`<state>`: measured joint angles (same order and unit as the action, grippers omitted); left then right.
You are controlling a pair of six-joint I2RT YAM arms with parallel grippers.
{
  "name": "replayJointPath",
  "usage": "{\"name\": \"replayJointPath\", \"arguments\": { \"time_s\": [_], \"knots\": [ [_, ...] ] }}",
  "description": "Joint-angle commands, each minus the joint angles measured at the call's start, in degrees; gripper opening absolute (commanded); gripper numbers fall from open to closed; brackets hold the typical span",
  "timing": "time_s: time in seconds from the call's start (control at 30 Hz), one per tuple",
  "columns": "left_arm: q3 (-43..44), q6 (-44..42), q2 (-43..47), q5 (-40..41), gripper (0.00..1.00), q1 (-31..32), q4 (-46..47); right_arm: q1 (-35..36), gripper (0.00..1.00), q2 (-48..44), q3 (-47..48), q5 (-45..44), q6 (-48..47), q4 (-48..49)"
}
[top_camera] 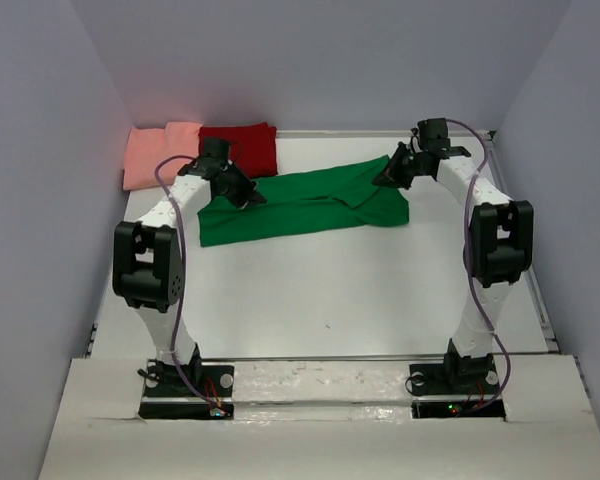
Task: Fold and stack the t-shirts
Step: Fold the tshirt
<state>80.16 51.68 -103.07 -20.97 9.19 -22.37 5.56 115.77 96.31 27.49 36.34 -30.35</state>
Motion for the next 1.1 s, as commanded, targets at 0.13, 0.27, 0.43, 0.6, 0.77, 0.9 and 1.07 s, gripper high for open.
{"name": "replayJointPath", "arguments": {
  "time_s": [0.13, 0.27, 0.43, 0.6, 0.77, 0.9, 1.07],
  "knots": [
    [5.18, -0.7, -6.17, -1.79, 0.0, 6.62, 1.98, -0.46, 0.0, -5.2, -6.39, 5.29, 4.17, 5.99],
    [6.23, -0.53, -9.77, -3.81, 0.0, 9.26, 4.52, 0.06, 0.0, -5.64, -8.68, 5.56, 4.71, 8.2],
    [10.09, -0.79, -14.87, -2.58, 0.0, 13.12, 5.85, 0.59, 0.0, -4.76, -10.71, 5.3, 4.53, 9.34],
    [14.58, -0.09, -19.36, -3.19, 0.0, 15.76, 6.2, 2.43, 0.0, -3.36, -12.02, 4.69, 4.27, 9.69],
    [21.78, 0.26, -25.25, -4.34, 0.0, 18.4, 4.71, 4.37, 0.0, -1.25, -13.69, 3.72, 4.27, 10.13],
    [23.37, 0.88, -26.92, -4.25, 0.0, 19.72, 4.53, 5.6, 0.0, -0.19, -14.31, 2.23, 4.18, 10.48],
    [23.46, 0.7, -28.24, -3.82, 0.0, 20.08, 3.39, 6.13, 0.0, 0.86, -14.84, 0.38, 3.39, 10.84]
  ]
}}
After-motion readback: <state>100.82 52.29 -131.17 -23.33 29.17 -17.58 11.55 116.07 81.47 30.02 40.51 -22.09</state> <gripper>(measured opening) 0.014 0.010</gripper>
